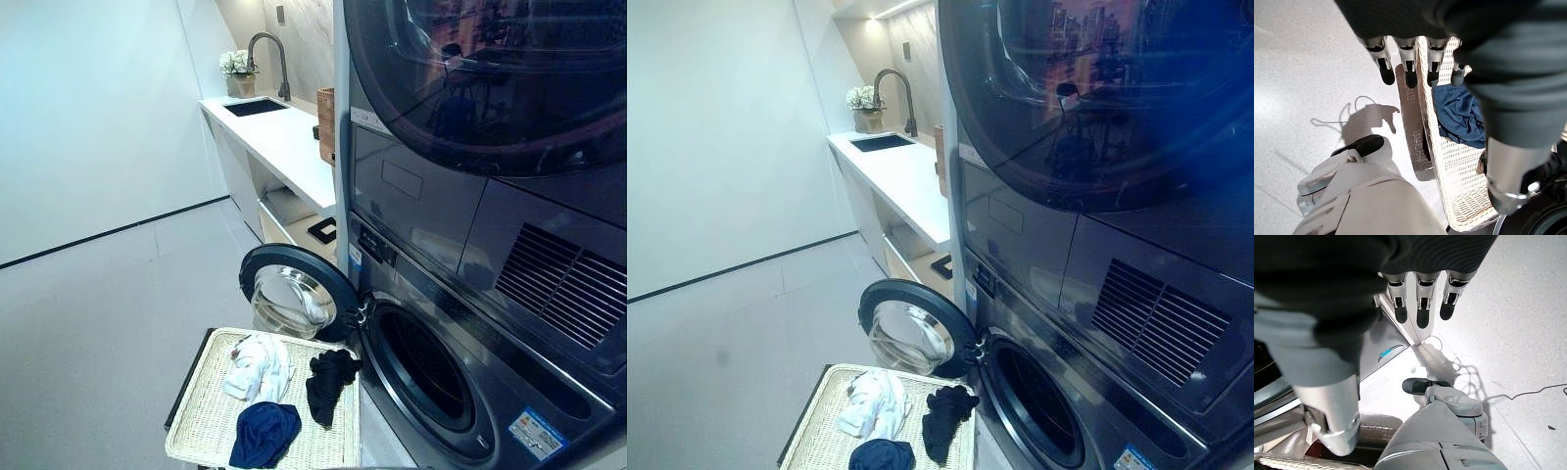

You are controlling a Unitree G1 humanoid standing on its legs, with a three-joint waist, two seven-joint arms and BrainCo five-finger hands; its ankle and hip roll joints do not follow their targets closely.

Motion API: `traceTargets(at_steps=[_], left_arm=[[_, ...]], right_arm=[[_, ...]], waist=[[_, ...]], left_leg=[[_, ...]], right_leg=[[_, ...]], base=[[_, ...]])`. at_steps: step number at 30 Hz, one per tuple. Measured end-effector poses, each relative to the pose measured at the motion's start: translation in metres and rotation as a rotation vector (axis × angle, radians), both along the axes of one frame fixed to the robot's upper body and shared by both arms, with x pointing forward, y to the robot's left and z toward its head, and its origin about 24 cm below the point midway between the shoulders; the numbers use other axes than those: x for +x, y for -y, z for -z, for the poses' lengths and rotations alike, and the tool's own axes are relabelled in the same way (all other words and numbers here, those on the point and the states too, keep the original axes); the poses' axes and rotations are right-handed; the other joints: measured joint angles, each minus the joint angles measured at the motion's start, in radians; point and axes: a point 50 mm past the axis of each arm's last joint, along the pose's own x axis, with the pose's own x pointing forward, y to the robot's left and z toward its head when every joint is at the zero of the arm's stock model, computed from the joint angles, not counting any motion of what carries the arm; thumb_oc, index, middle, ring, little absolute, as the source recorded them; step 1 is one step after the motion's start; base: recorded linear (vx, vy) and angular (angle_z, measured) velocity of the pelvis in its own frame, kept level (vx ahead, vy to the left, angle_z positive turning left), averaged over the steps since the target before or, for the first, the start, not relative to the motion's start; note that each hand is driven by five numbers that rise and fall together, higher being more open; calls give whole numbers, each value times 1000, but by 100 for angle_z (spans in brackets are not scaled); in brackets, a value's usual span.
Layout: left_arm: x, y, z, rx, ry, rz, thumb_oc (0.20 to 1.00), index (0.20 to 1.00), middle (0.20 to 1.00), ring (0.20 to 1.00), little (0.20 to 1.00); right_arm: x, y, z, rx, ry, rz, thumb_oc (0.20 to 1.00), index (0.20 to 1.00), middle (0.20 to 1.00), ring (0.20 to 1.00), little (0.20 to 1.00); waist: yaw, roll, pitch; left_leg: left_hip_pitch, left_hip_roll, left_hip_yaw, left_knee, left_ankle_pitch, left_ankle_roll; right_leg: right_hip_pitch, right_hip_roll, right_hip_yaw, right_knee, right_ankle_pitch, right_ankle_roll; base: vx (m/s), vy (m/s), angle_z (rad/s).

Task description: Put the clothes into the washing machine.

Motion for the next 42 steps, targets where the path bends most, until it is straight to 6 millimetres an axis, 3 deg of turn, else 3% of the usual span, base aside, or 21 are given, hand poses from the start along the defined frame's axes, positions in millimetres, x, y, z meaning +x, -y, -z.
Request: traceTargets(at_steps=[28,32,35,36,39,42], left_arm=[[1,-1,0,8,11,-22,1000,1000,1000,1000,1000],[7,-3,-3,39,73,-71,1000,1000,1000,1000,1000],[28,-2,-11,61,211,-129,1000,1000,1000,1000,1000],[55,-2,-22,73,339,-152,1000,1000,1000,1000,1000],[105,-2,-51,107,592,-184,1000,1000,1000,1000,1000],[150,-2,-91,171,871,-238,1000,1000,1000,1000,1000]], right_arm=[[0,0,0,2,0,0,1000,1000,1000,1000,1000],[8,0,-1,13,42,-7,1000,1000,1000,1000,1000],[25,-1,-5,22,120,-44,1000,1000,1000,1000,1000],[45,-1,-9,23,196,-49,1000,1000,1000,1000,1000],[76,-3,-19,19,312,-74,1000,1000,1000,1000,1000],[124,0,-41,-4,480,-72,1000,1000,1000,1000,1000]], waist=[[0,-4,4],[0,-4,13],[0,-4,36],[0,4,88],[2,2,178],[7,10,290]], left_leg=[[0,1,0,0,0,0],[-31,5,-1,0,3,2],[-95,-2,-7,1,17,1],[-127,-10,-20,6,37,-3],[-206,-16,-30,8,66,-5],[-290,-22,-41,14,96,-8]], right_leg=[[0,0,0,0,0,0],[-30,-1,0,0,4,-1],[-93,-2,0,0,17,-2],[-123,-4,-2,5,35,3],[-202,-8,-6,6,62,-3],[-282,-11,-14,6,95,-17]], base=[[8,0,0],[-45,12,0],[-146,3,2],[-163,-13,9],[-172,-4,8],[-131,6,5]])
